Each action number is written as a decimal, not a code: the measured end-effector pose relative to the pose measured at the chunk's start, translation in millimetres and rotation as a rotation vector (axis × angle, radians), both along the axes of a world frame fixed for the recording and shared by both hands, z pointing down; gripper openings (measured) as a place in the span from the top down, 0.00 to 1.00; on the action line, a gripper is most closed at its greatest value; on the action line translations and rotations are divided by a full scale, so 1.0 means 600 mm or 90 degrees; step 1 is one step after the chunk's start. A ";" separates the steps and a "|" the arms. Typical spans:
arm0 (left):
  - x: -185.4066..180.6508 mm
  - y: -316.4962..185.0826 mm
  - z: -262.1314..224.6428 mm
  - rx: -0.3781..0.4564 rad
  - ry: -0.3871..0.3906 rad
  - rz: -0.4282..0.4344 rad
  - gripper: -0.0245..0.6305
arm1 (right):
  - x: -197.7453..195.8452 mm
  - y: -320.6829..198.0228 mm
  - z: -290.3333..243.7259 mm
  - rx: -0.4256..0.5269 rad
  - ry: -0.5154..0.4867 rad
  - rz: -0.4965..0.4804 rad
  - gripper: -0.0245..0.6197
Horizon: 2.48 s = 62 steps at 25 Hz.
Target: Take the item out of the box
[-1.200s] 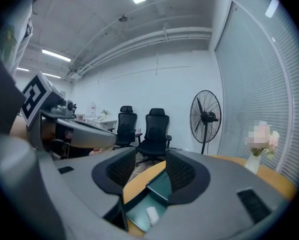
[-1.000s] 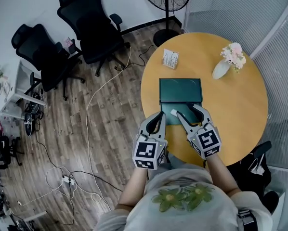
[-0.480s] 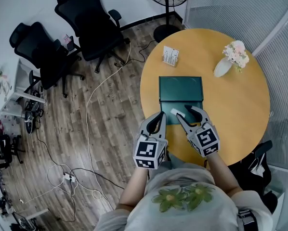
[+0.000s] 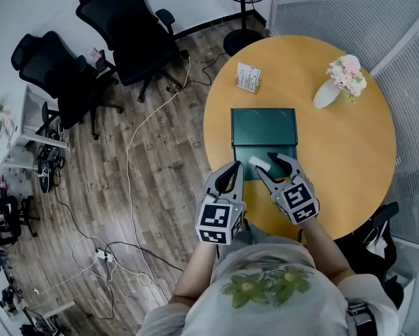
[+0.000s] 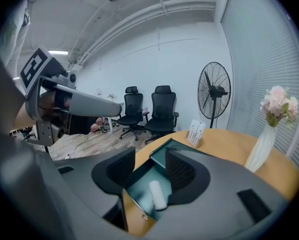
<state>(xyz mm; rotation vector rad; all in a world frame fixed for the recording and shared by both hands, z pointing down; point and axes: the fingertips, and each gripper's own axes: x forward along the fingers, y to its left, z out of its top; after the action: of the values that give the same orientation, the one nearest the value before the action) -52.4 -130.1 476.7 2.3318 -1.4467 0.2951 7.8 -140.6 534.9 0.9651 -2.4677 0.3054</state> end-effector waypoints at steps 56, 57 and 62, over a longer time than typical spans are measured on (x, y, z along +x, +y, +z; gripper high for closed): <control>-0.018 -0.040 0.096 -0.091 -0.003 -0.011 0.96 | -0.006 -0.033 0.301 -0.209 0.229 -0.113 0.66; -0.018 -0.041 0.097 -0.091 -0.003 -0.011 0.96 | -0.005 -0.032 0.304 -0.211 0.233 -0.114 0.66; -0.028 -0.040 0.094 -0.093 -0.002 -0.013 0.96 | -0.008 -0.027 0.311 -0.222 0.248 -0.121 0.66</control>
<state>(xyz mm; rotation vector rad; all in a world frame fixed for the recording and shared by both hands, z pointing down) -69.0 -154.0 533.3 2.1998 -1.4005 0.3864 2.8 -156.7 721.5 0.5756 -2.0427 0.4230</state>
